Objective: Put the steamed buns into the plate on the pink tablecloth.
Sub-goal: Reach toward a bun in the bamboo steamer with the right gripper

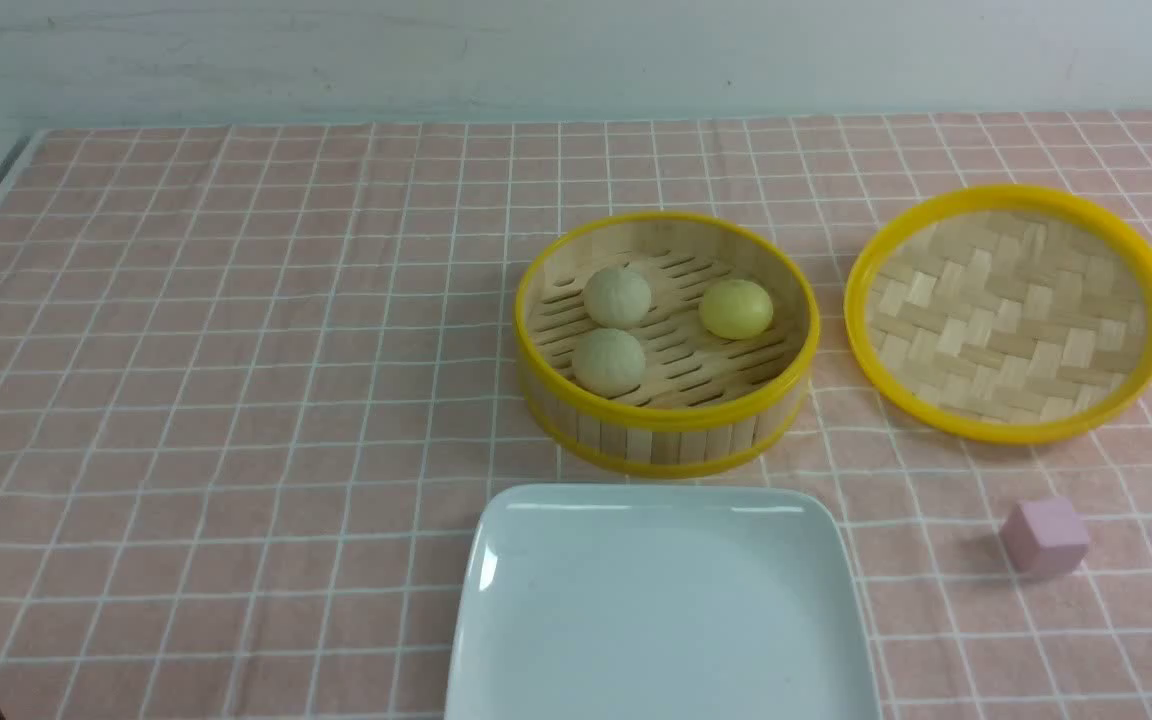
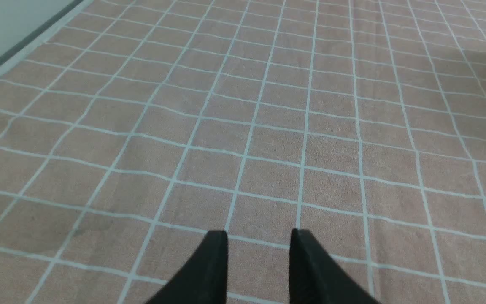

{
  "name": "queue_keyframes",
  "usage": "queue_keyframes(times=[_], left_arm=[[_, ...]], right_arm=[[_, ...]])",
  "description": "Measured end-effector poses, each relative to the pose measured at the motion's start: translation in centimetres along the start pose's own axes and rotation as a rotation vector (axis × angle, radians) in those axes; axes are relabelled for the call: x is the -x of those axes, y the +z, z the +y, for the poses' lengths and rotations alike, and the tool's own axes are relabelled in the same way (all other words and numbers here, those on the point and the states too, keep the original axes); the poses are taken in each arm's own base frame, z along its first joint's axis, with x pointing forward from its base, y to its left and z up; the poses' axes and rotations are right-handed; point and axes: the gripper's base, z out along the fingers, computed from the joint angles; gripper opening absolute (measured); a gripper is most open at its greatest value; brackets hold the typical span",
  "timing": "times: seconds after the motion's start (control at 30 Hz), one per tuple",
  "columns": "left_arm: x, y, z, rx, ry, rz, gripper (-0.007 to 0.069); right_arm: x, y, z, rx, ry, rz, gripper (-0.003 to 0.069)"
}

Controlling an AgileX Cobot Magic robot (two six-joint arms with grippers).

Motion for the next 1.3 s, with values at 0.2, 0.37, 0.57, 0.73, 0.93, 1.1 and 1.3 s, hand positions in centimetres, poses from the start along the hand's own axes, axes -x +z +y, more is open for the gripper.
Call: queue_keyframes(times=[0.2,0.37,0.57,0.73,0.93,1.1,1.3], left_arm=[[0.00,0.00,0.00,0.000,0.000,0.000,0.0240],[0.00,0.00,0.00,0.000,0.000,0.000,0.0240],[0.00,0.00,0.00,0.000,0.000,0.000,0.0240],[0.00,0.00,0.00,0.000,0.000,0.000,0.0240],[0.00,0.00,0.00,0.000,0.000,0.000,0.0240],[0.00,0.00,-0.01,-0.001,-0.011,0.000,0.0240],[-0.10,-0.05,-0.99,-0.103,-0.528,0.039,0.0240]], right_arm=[[0.00,0.00,0.00,0.000,0.000,0.000,0.0239],[0.00,0.00,0.00,0.000,0.000,0.000,0.0239],[0.00,0.00,0.00,0.000,0.000,0.000,0.0239],[0.00,0.00,0.00,0.000,0.000,0.000,0.0239],[0.00,0.00,0.00,0.000,0.000,0.000,0.0239],[0.00,0.00,-0.02,-0.002,-0.007,0.000,0.0239],[0.19,0.05,0.13,0.017,0.114,-0.033,0.0239]])
